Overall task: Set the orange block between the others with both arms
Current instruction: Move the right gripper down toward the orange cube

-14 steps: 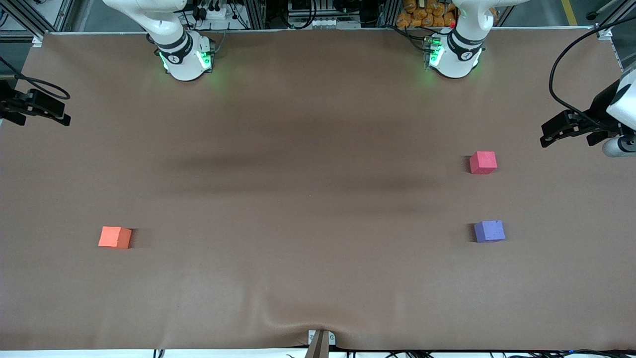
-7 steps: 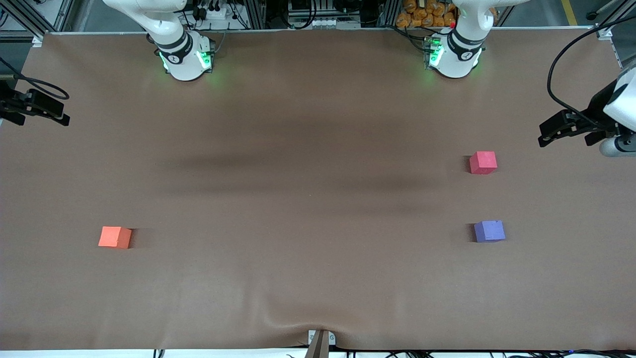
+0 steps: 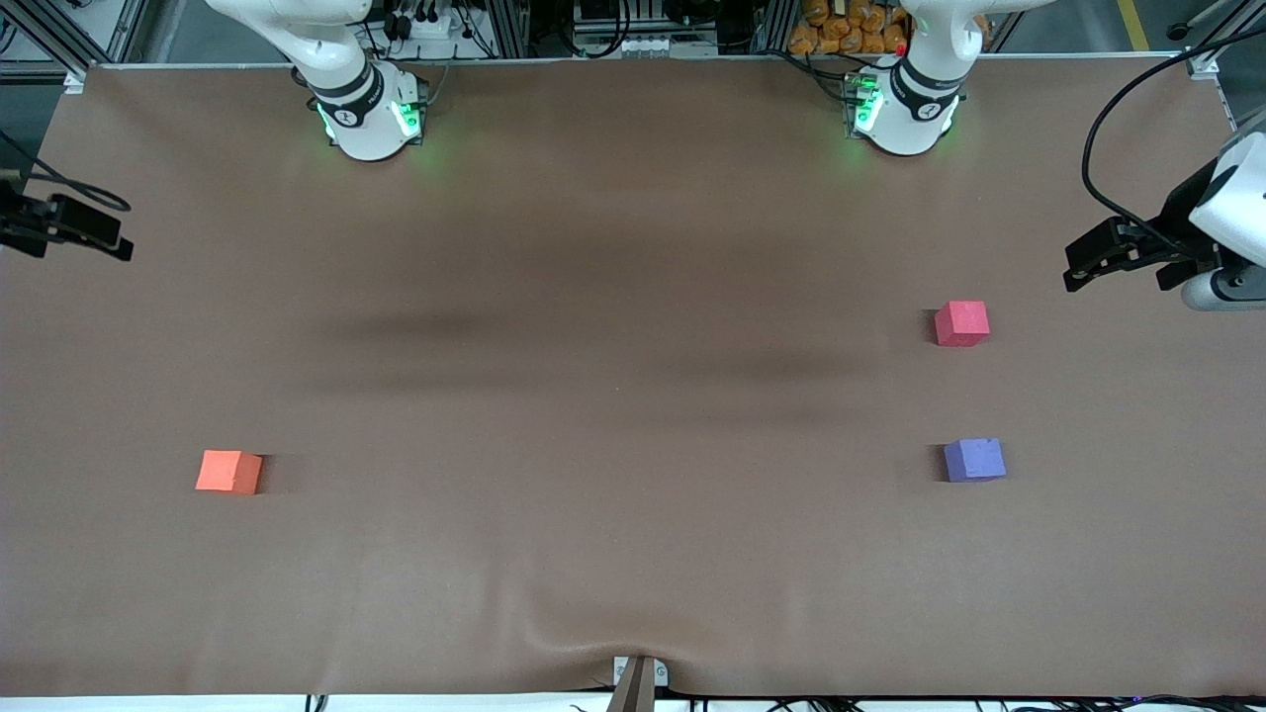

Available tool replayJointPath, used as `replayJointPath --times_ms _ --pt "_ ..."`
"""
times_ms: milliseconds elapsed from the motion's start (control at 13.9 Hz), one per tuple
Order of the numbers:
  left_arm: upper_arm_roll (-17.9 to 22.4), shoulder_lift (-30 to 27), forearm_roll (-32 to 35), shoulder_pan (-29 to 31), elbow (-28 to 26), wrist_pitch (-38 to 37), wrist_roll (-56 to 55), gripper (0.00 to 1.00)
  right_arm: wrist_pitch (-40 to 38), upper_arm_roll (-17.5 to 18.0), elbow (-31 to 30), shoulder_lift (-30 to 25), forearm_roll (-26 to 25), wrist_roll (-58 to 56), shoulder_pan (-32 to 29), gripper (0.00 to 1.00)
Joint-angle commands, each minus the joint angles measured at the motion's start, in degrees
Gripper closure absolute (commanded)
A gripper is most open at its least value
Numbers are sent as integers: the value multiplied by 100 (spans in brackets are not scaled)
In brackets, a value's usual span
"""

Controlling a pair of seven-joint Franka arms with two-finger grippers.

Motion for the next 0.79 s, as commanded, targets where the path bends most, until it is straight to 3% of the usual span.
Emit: replayJointPath --times_ms 0,721 --pt "-27 -26 150 -8 31 -83 45 0 369 86 45 421 -95 -65 -115 0" --pt "-36 -8 150 -8 31 -39 45 0 2302 86 89 2328 -157 -266 -581 0"
